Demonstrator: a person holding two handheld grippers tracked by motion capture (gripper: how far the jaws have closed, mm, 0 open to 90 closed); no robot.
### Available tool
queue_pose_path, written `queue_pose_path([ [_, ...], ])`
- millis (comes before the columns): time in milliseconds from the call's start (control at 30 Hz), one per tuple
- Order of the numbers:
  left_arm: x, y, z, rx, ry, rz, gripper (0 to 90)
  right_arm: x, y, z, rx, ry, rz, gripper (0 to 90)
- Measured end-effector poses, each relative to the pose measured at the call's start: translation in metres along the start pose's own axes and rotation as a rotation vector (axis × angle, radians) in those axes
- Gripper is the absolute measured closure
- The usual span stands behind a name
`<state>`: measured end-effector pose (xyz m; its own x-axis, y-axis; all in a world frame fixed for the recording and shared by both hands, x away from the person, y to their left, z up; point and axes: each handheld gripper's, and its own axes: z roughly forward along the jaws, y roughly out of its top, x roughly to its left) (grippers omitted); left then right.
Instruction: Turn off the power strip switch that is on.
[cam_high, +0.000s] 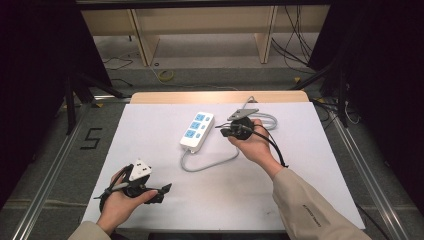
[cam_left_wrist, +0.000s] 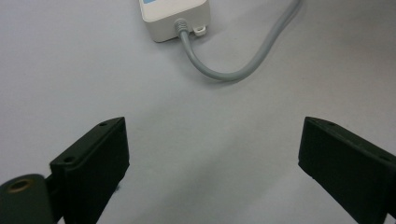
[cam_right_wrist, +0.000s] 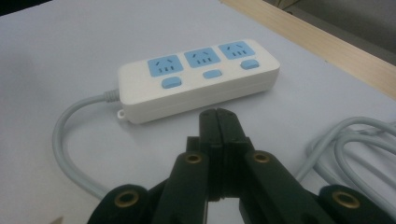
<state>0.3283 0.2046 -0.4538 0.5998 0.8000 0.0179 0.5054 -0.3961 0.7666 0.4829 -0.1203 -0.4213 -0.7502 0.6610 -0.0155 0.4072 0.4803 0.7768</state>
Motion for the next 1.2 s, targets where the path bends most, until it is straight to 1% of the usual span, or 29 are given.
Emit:
queue_pose_path([
  [400, 0.0, 0.0, 0.0, -0.001, 0.002, 0.002, 8.5, -0.001, 0.007, 0.017, 0.014, -0.005, -0.002, 90.0],
  [867, 0.0, 0.0, 0.0, 0.0, 0.001, 0.005, 8.7, 0.0, 0.015, 0.027, 0.02, -0.013, -0.005, 90.0],
  [1067, 0.0, 0.0, 0.0, -0.001, 0.001, 0.005, 8.7, 0.0, 0.017, 0.036, 0.027, -0.015, 0.001, 90.0],
  [1200, 0.0, 0.0, 0.0, -0.001, 0.001, 0.006, 8.7, 0.001, 0.017, 0.043, 0.037, -0.018, -0.003, 90.0],
])
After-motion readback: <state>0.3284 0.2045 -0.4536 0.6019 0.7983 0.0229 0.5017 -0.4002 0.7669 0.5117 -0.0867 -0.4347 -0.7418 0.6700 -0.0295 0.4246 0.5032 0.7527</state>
